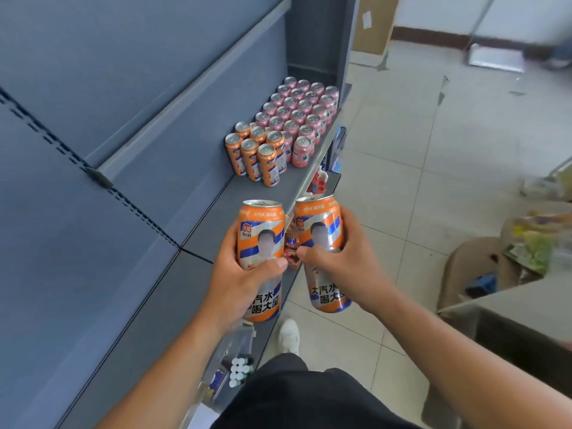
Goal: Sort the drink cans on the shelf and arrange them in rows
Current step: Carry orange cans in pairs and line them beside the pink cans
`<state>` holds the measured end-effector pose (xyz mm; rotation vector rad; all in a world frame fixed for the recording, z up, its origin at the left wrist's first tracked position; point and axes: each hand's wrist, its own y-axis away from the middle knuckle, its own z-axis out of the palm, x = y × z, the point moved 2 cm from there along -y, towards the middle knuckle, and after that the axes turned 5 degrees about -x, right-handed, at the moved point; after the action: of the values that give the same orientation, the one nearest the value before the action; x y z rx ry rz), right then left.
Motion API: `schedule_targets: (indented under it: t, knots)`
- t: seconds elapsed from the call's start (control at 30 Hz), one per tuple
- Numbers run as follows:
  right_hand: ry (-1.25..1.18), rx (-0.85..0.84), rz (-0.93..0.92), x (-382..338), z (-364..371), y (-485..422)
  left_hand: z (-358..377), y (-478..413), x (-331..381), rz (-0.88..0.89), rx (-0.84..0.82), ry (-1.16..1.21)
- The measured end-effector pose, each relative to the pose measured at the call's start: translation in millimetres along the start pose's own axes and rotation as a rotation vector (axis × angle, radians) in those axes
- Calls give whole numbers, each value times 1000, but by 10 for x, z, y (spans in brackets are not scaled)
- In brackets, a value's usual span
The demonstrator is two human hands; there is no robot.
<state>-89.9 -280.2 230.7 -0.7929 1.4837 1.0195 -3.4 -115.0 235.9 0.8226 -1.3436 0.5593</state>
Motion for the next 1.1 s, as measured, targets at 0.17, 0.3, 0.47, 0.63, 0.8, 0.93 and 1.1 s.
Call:
schedule_targets:
  t: [0.17,0.3,0.47,0.63,0.8,0.93,1.1]
  knots:
    - [10,71,15,-31,-237,-533,119,-706,20,12,-59,6]
    - [19,115,26,-127,-432,-992,201,-1336,65,8,-106,39]
    - [-2,203,23,-254,-667,-1556,307,-2032,155,-5,-146,60]
    - [-26,234,39,-298,-942,-2093,449,-2606,178,-43,-104,66]
    - [-2,139,59,-278,-1323,-2698,671,-3123,180,-76,-10,55]
    - [29,-2,70,-318,-1684,-3180,942,-3483,217,-112,120,101]
    - [84,-183,117,-384,-2077,-3667,1260,-3777,254,-152,344,136]
